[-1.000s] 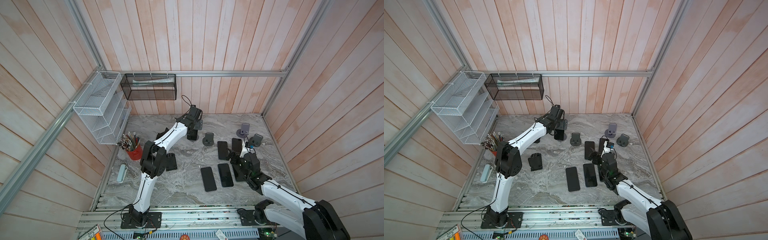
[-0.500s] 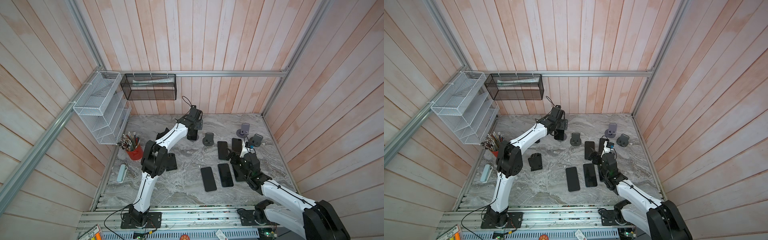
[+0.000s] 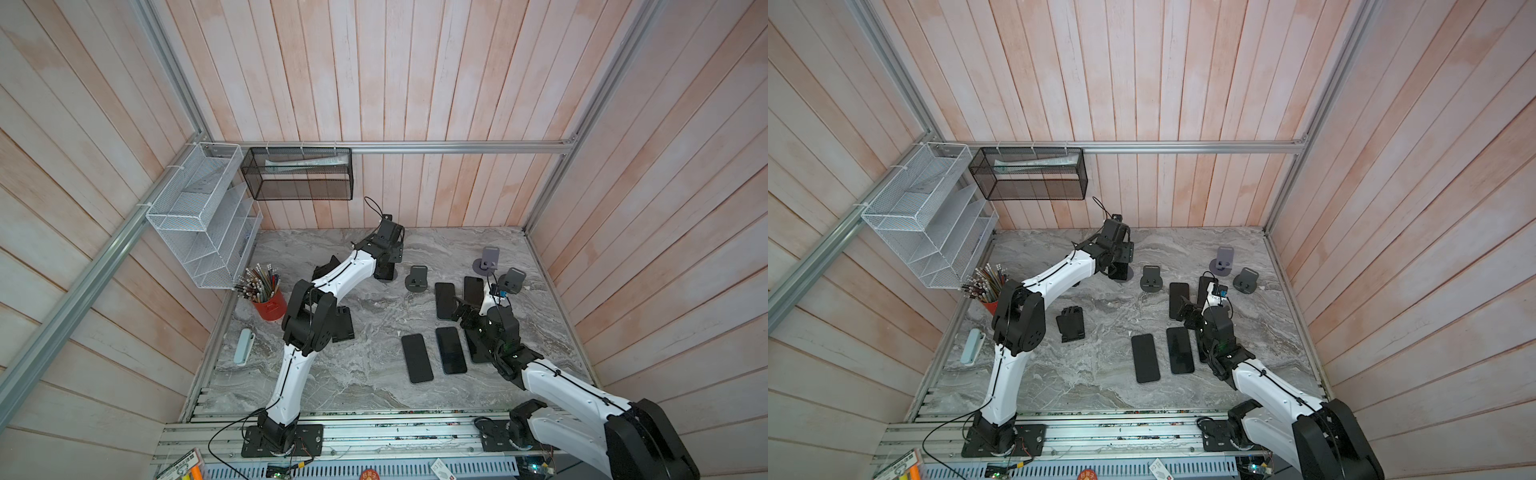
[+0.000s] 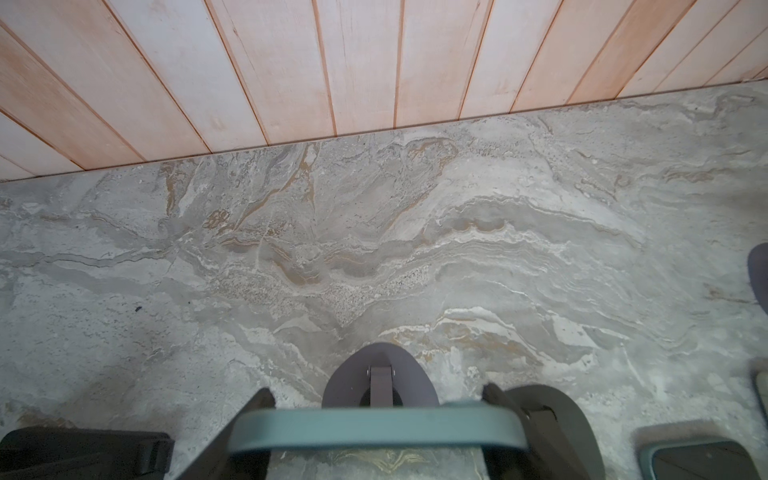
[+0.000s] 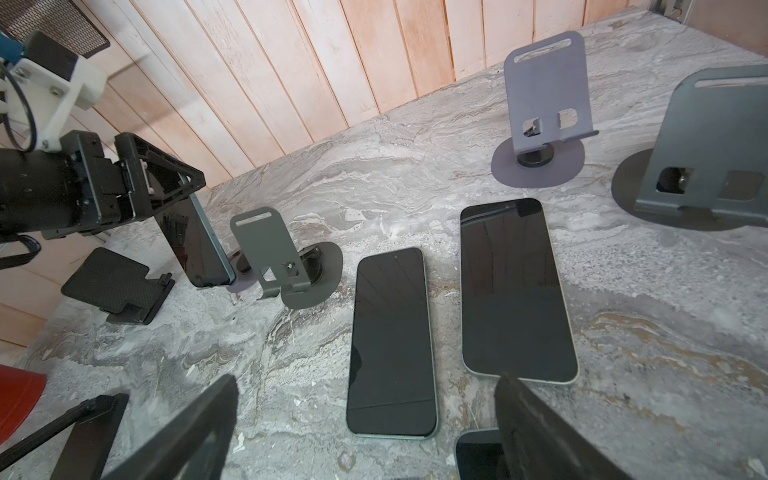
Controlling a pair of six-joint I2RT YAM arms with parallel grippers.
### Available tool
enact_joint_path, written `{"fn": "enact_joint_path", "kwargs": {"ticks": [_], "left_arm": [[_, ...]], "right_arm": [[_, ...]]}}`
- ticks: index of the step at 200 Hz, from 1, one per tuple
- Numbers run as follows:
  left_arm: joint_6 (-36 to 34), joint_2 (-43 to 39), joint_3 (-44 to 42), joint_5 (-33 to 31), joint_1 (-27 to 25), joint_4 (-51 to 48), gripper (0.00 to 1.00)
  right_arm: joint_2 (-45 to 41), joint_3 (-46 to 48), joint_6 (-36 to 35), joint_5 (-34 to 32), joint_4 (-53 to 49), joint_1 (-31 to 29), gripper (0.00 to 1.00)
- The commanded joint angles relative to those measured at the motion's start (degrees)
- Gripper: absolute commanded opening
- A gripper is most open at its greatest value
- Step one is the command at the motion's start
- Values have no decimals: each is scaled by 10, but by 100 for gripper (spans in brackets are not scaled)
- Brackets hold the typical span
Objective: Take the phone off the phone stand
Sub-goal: 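Carry the held phone with the left gripper toward the flat phones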
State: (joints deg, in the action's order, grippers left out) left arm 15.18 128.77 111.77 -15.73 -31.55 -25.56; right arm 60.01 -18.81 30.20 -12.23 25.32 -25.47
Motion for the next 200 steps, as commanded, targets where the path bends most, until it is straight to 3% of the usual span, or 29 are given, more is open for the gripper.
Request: {"fn": "enact_joint_path", "kwargs": {"ticks": [1,75,200], "left_arm": [[-4,-12,-21,-8,0,10,70],[-41,-62,-49,-38,-23,31,63],[-50,-157,-67,-44,-42,16,59]], "right_arm": [[4,3,-5,-14,1,-4,97],[3,3,-5,-12,0,-4,96],[6,2,-6,-10,1,-4,96]]}}
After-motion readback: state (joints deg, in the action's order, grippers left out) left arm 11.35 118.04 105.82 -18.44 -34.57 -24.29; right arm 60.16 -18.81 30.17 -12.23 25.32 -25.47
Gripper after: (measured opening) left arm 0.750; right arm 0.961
